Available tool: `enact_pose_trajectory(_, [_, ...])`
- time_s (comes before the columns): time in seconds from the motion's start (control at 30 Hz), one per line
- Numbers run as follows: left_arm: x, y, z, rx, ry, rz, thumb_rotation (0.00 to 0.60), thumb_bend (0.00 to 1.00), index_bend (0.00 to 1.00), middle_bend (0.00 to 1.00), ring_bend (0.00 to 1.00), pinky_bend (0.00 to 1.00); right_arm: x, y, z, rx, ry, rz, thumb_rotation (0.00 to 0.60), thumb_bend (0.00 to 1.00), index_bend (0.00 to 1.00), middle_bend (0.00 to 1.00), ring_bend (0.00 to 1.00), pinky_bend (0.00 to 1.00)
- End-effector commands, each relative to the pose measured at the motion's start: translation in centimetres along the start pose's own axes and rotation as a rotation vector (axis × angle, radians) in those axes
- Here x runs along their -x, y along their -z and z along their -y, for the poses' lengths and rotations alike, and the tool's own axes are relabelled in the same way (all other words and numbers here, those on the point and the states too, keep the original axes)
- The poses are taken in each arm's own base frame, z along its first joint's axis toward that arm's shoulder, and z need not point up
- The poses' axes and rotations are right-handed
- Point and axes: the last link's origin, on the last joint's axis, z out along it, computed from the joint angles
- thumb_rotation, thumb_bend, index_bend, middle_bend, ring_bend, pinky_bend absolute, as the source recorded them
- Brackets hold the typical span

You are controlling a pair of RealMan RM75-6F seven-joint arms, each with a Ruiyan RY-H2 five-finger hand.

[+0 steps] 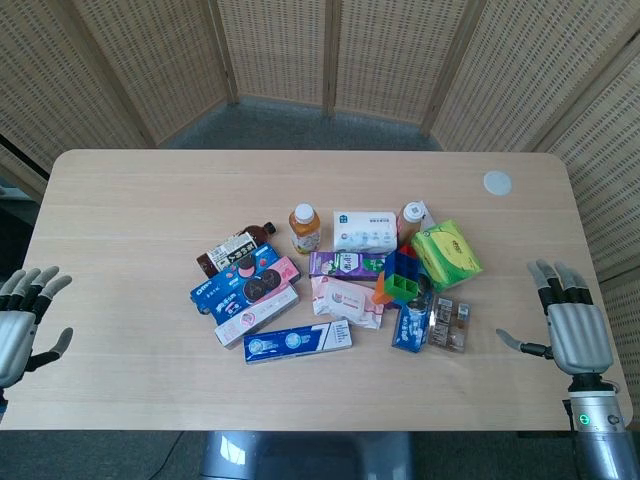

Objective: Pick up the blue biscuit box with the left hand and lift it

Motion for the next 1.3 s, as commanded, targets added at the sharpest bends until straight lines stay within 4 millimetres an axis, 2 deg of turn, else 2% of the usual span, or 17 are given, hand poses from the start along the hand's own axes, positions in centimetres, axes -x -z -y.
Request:
enact_pose_trajectory(0.03, [0.2,-0.1,0.0,0.002,0.004,0.004,0.600,0.43,0.15,0.06,0.00,0.00,0.0,-0.1,0.1,-0.001,0.001,0.000,0.311,0.03,0.00,0.00,0.00,0.00])
enact_pose_trajectory(0.57, [0.6,-1.5,-0.6,0.046,-0.033,0.054,0.600,0.43,0.11,0.05,0.00,0.00,0.1,0.0,0.5,0.002,-0.006,-0.002,0.311,0.03,0.00,0.00,0.00,0.00])
enact_pose_trajectory(1.03, [3.8,-4.4,-4.8,0.157,-0.082,0.170,0.600,0.42,0.03,0.00,0.00,0.00,0.2,0.3,-0.2,0.017,-0.008,0.006,0.317,0.03,0.00,0.00,0.00,0.00])
enact_pose_trajectory(1.3, [5.8,-8.1,-7.0,0.163,-0.110,0.177,0.600,0.39,0.00,0.00,0.00,0.00,0.1,0.6,-0.5,0.023,-0.011,0.003,0.314,0.03,0.00,0.00,0.00,0.00])
